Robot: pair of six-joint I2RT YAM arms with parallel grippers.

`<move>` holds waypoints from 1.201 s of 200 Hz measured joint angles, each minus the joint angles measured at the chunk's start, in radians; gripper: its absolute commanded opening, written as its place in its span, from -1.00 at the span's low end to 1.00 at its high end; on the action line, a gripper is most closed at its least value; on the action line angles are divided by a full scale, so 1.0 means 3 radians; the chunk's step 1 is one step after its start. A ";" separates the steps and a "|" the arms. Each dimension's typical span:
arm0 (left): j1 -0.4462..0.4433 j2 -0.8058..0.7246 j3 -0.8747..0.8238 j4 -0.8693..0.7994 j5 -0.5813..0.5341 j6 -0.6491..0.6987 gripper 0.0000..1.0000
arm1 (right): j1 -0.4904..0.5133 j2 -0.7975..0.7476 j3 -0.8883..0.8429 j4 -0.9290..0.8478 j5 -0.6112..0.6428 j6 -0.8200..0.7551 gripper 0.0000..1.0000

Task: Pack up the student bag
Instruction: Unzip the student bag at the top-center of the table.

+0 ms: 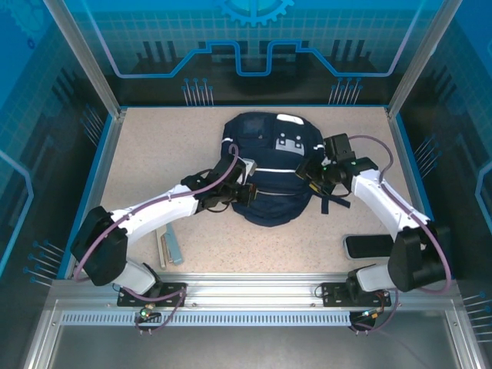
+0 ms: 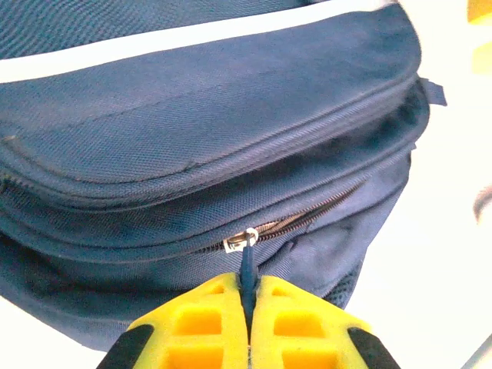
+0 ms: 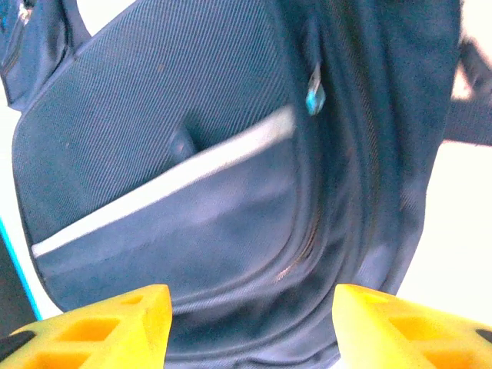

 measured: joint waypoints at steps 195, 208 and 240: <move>-0.0209 0.0244 0.0108 0.0262 0.0104 0.0238 -1.00 | 0.0403 0.0169 -0.0317 0.0432 -0.0282 0.1005 -0.87; -0.0198 0.0196 0.0072 0.0224 0.0005 0.0298 -1.00 | 0.0403 0.0136 -0.0312 0.0401 -0.0207 0.0965 -0.89; -0.0031 -0.0001 -0.0126 0.0153 -0.0193 0.0409 -1.00 | 0.0403 0.0075 -0.0281 0.0312 -0.0048 0.0891 -0.95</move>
